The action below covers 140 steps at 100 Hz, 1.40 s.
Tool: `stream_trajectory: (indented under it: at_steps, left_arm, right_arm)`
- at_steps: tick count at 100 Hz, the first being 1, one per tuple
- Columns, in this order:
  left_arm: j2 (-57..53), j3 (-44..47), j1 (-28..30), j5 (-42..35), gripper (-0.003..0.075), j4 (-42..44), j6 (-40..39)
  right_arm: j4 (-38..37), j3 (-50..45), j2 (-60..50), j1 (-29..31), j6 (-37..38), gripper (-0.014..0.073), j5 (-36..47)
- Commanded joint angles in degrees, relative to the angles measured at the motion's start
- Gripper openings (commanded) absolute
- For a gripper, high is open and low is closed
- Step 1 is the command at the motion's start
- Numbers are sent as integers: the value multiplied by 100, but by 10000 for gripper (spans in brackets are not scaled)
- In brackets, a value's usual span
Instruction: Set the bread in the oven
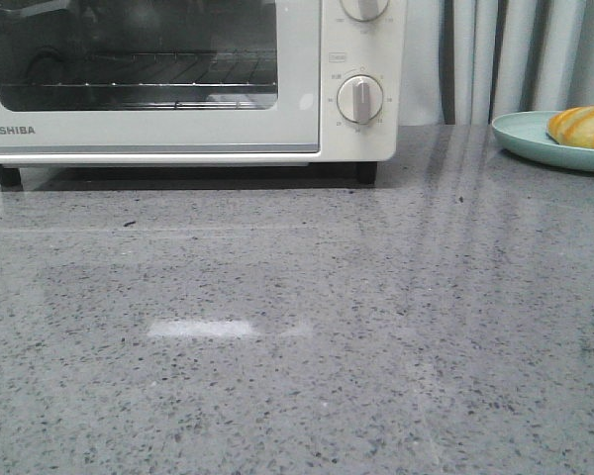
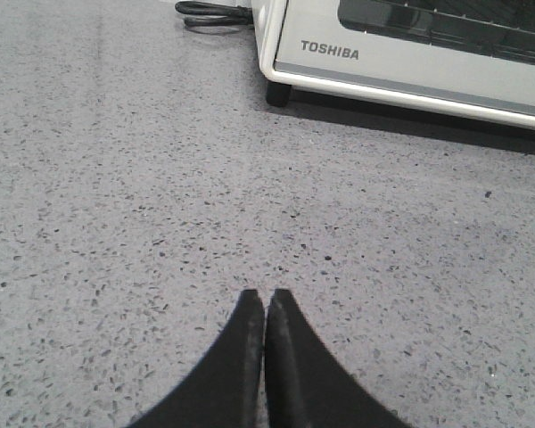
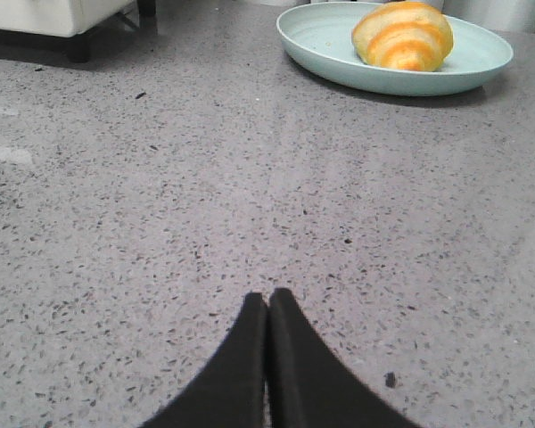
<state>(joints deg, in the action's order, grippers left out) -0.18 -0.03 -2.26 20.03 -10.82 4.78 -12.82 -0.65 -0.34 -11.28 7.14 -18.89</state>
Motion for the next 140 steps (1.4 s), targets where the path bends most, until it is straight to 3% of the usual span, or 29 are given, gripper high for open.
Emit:
stream_trajectory:
  at_steps: [1, 14, 28, 45, 52, 64, 74, 84, 97, 113, 127, 140]
  left_arm:
    - [-181, 140, 5, -346, -21, -76, -50]
    - [-181, 140, 5, -346, -21, -50, -50]
    - [-181, 140, 5, -553, -21, -279, -50]
    - [-181, 140, 5, -1265, -21, -4035, -61]
    - [-181, 140, 5, -1551, -21, -4864, -61]
    - [-181, 128, 5, -1800, -21, -5438, -61]
    - [-181, 128, 5, -1757, -21, -5643, -61]
    - [-181, 21, 5, -1624, -21, -5739, -21]
    - [-171, -604, 5, -957, -21, -5547, 1228]
    - [153, -1630, 5, -351, -22, -5082, 3154]
    - [1203, -2466, 5, 103, -22, -4583, 3650]
    - [2502, -3236, -17, 401, -22, -4625, 4005]
  right_arm:
    - [-32, -69, -138, 35, -59, -69, 392]
    - [-32, -59, -138, 35, -59, -69, 802]
    - [289, -59, -138, 35, -6, -69, 1799]
    - [1356, -59, -138, 35, -6, -69, 2897]
    - [1798, -59, -138, 35, -6, -69, 3241]
    - [1843, -59, -128, 35, -6, -69, 3277]
    - [2109, -48, -128, 35, -6, -69, 3062]
    - [2959, 16, -128, 35, -6, -69, 3024]
    - [3153, 432, -115, 35, -17, -69, 2513]
    - [2235, 1345, 239, 35, -34, -69, 1185]
    - [1388, 2261, 919, 35, -44, -69, 33]
    - [1282, 2785, 1520, 35, -44, -69, -27]
